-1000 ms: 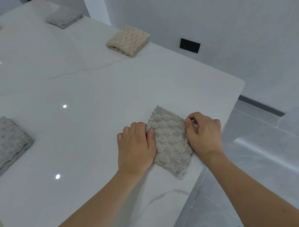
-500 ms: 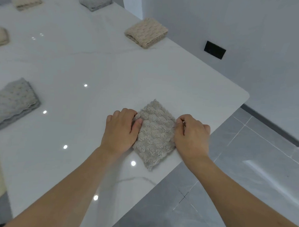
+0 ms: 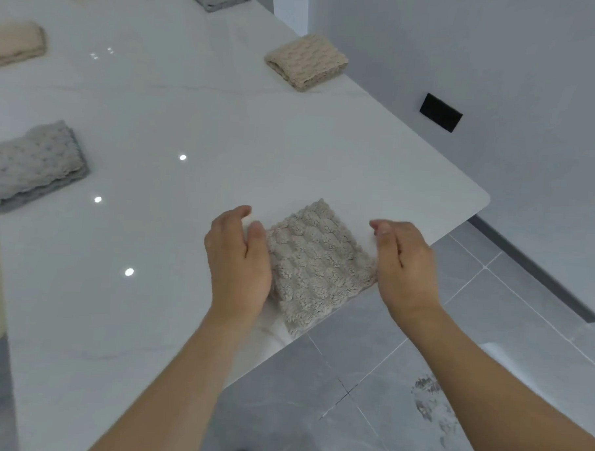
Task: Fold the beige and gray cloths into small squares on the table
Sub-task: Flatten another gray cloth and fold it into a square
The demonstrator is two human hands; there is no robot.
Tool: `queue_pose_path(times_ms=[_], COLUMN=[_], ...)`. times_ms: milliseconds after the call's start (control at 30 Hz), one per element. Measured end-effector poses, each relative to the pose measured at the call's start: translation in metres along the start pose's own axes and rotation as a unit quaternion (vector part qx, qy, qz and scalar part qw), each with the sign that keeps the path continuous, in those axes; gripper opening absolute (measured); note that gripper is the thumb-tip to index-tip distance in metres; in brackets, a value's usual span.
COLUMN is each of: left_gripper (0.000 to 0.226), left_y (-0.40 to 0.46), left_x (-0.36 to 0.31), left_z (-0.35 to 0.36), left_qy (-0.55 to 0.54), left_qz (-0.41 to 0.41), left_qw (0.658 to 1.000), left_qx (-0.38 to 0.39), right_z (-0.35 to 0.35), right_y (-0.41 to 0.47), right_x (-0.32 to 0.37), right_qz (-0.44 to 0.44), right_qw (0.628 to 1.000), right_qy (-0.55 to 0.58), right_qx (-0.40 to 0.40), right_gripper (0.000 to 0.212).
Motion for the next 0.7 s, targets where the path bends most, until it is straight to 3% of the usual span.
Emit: queue_pose_path(times_ms=[100,167,233,367,533,700], left_gripper=[0.046,0.06,0.069,0.07,0.068,0.067], left_y=[-0.034,-0.048,-0.053,-0.053,-0.052,-0.061], left_x=[-0.014,-0.019,-0.019,-0.013,-0.006,0.01], left_z=[0.012,0.027,0.039,0.051,0.055,0.032], left_qy=[-0.078,-0.056,-0.009,0.091,0.186,0.336], left_qz=[-0.077,-0.077,-0.073,-0.067,-0.065,0.051], left_qw=[0.993,0.995,0.996,0.993,0.98,0.938], left_qx=[-0.039,-0.042,-0.044,-0.026,0.017,0.067], right_z=[0.009,0.02,0.028,0.041,0.051,0.04], right_y=[0.009,0.012,0.013,0.015,0.016,0.019], right_x=[0.006,0.012,0.016,0.014,0.005,-0.011], right_qz=[0.006,-0.017,-0.041,-0.082,-0.199,-0.169], right_qw=[0.976,0.96,0.952,0.945,0.916,0.904], right_qy=[0.111,0.074,0.048,-0.006,-0.219,-0.333], right_qx=[0.185,0.269,0.301,0.318,0.271,0.208], right_gripper=[0.048,0.049,0.05,0.048,0.063,0.066])
Point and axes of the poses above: each hand's wrist, its own y-axis towards the middle knuckle, its own z-axis out of the palm, x = y × z, the point moved 4 cm from there along y, towards the middle knuckle, and after that the axes turned 7 degrees about z, right-handed, at the moved point
